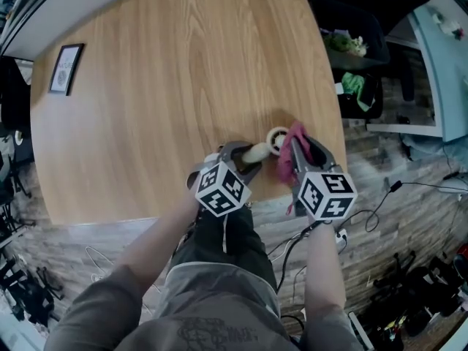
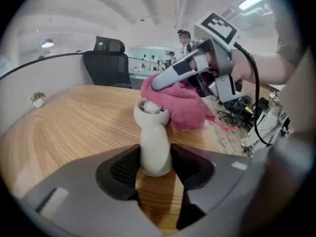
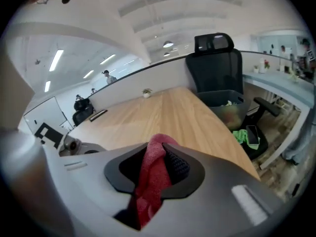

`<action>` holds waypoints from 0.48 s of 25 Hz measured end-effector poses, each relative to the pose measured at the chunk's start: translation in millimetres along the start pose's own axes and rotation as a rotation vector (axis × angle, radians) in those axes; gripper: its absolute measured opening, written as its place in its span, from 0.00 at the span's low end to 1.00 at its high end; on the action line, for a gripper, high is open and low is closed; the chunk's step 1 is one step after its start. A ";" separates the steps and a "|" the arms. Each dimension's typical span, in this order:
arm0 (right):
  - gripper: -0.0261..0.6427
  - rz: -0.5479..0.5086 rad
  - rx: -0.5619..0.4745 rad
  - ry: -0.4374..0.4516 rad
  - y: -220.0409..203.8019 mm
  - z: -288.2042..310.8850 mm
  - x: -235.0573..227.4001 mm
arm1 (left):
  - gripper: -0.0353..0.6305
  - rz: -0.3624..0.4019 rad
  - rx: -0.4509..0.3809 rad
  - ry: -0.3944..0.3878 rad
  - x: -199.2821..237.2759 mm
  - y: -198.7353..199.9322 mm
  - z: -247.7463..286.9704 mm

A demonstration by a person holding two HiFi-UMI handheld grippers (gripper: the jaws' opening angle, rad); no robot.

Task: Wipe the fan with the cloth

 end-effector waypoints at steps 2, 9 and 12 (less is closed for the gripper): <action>0.15 0.014 0.009 -0.017 1.7 5.8 0.1 | 0.35 0.001 0.001 -0.001 0.5 -0.6 -0.8; 0.15 -0.143 0.115 0.232 -18.1 23.6 77.5 | 0.35 0.015 0.004 0.014 -1.3 -0.5 -0.2; 0.15 -0.159 0.135 0.285 -27.6 25.2 88.2 | 0.35 0.019 0.006 0.014 -1.6 -0.2 1.5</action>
Point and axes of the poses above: the fingertips, and each gripper's own axes: z forward along the fingers, x to its left, y out of its top, the point moved 7 cm from there along -z, backward along the fingers, and after that the axes turned 10 degrees about -y, right-handed, at the moved point
